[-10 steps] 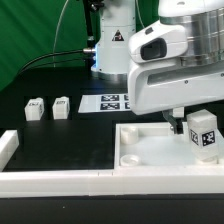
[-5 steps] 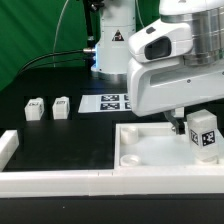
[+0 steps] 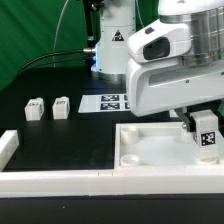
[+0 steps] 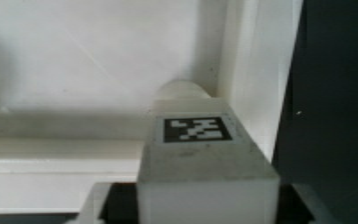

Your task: Assemble one leg

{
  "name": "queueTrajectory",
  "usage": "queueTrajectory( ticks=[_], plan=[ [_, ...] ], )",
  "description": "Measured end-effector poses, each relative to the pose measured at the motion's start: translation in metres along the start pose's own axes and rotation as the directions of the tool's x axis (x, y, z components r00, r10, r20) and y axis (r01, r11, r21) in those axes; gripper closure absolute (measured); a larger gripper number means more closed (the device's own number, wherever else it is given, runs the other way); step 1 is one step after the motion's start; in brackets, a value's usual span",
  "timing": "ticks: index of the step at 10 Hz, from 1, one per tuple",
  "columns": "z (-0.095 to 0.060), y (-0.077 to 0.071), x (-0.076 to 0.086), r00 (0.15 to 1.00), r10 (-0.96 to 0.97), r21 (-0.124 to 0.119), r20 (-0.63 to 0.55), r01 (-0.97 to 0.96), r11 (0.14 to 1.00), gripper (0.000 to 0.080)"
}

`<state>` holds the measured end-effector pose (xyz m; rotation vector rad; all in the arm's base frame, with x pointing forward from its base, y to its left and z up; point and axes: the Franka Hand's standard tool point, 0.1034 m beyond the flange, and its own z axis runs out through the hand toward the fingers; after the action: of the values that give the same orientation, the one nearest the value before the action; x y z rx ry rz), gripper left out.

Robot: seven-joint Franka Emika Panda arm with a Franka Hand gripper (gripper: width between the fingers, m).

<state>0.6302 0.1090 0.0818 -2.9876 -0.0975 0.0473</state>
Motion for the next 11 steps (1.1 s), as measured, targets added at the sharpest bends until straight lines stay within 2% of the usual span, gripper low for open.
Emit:
queueTrajectory(
  ticks=[2,5,7,10,11],
  plan=[
    [0.0001,0.0,0.0,1.0,0.0,0.0,0.0,0.0,1.0,0.0509],
    [0.0005,0.0017,0.0004,0.933,0.359,0.01,-0.002,-0.359,0.933,0.0509],
    [0.0007,0.0021,0.0005,0.832,0.555,0.011,-0.004,-0.555,0.832,0.0508],
    [0.0012,0.0016,-0.0002,0.571,0.821,0.005,-0.012,-0.821,0.571,0.0508],
    [0.0013,0.0015,-0.0003,0.451,0.892,0.005,-0.015,-0.892,0.451,0.0508]
  ],
)
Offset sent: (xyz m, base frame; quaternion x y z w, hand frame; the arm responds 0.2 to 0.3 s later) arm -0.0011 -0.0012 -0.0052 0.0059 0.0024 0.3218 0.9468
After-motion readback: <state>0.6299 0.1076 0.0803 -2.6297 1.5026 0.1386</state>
